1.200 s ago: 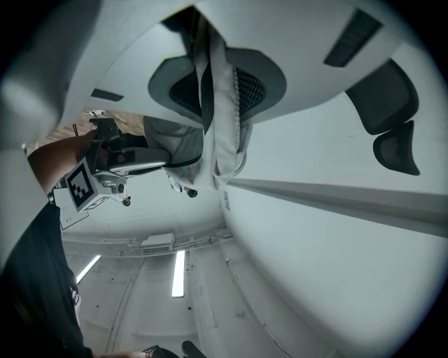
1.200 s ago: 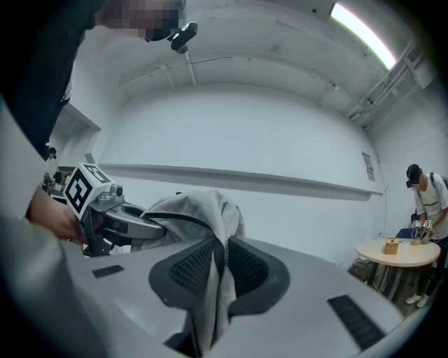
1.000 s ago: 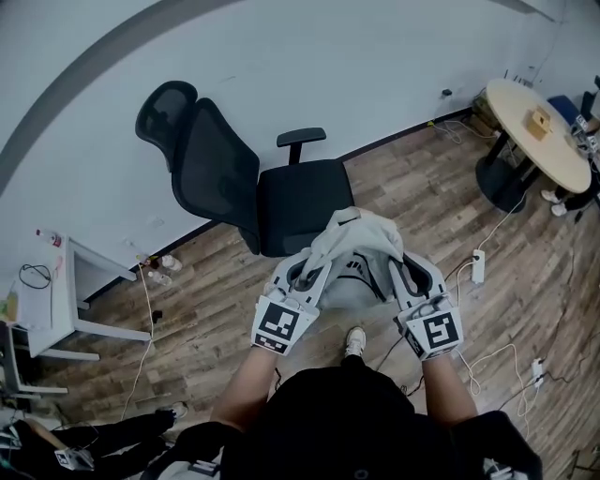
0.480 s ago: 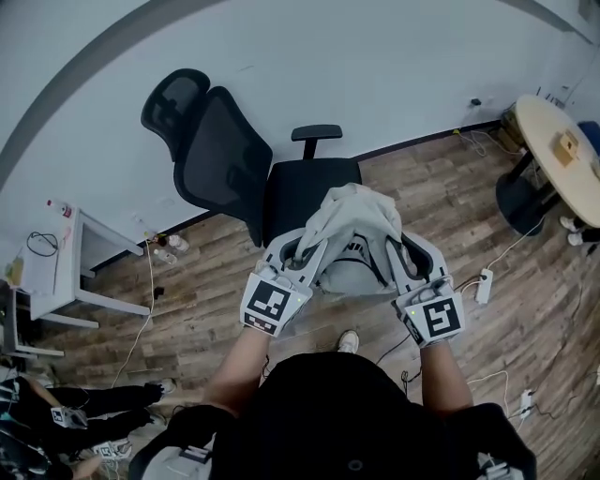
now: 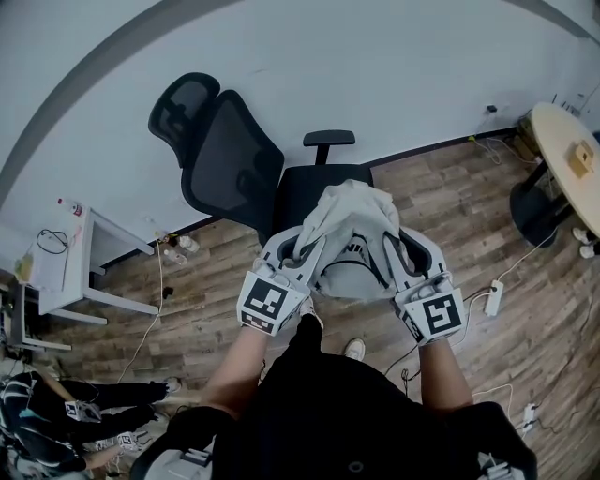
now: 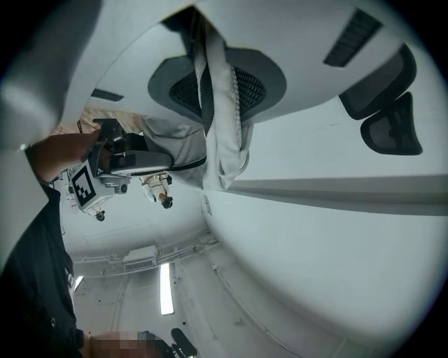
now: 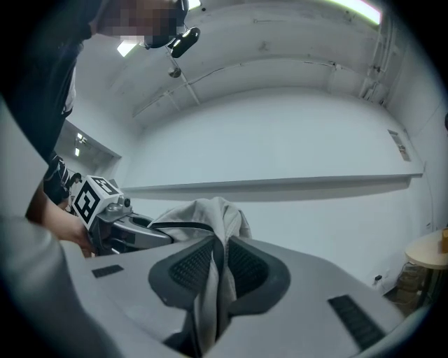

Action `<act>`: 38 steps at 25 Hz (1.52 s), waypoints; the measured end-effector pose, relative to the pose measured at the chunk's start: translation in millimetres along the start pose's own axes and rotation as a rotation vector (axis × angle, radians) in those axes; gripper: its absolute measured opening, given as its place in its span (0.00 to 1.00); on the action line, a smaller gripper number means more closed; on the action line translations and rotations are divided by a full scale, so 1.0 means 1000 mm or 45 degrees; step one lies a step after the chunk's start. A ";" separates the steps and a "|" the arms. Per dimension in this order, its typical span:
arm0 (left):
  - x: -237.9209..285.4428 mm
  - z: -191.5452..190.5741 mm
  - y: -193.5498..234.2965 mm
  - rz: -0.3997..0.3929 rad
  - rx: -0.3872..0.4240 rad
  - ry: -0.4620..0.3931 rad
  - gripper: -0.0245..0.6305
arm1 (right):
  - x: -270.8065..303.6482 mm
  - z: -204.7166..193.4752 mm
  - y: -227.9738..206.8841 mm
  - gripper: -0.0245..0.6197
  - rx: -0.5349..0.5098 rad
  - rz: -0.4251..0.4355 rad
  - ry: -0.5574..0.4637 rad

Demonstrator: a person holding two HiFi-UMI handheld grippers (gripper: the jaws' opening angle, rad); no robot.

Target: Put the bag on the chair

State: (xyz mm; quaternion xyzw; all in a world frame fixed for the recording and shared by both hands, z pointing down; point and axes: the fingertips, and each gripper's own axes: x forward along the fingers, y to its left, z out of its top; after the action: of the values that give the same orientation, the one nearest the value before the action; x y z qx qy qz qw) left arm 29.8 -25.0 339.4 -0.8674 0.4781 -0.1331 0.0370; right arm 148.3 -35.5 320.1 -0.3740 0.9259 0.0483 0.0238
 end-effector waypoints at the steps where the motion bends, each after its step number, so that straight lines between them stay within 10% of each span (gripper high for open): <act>1: 0.001 -0.002 0.006 0.005 -0.007 -0.002 0.13 | 0.006 -0.001 0.000 0.15 -0.002 0.011 0.003; 18: 0.053 -0.033 0.175 0.059 -0.104 -0.048 0.13 | 0.193 -0.022 -0.019 0.16 -0.033 0.050 0.085; 38: 0.106 -0.107 0.277 -0.034 -0.190 0.061 0.13 | 0.319 -0.096 -0.042 0.16 -0.031 -0.006 0.205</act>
State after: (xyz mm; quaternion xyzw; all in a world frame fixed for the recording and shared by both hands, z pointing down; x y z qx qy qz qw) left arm -172.0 -256.5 409.4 -0.8706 0.4758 -0.1185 -0.0410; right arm -52.1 -296.0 386.9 -0.3789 0.9233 0.0294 -0.0553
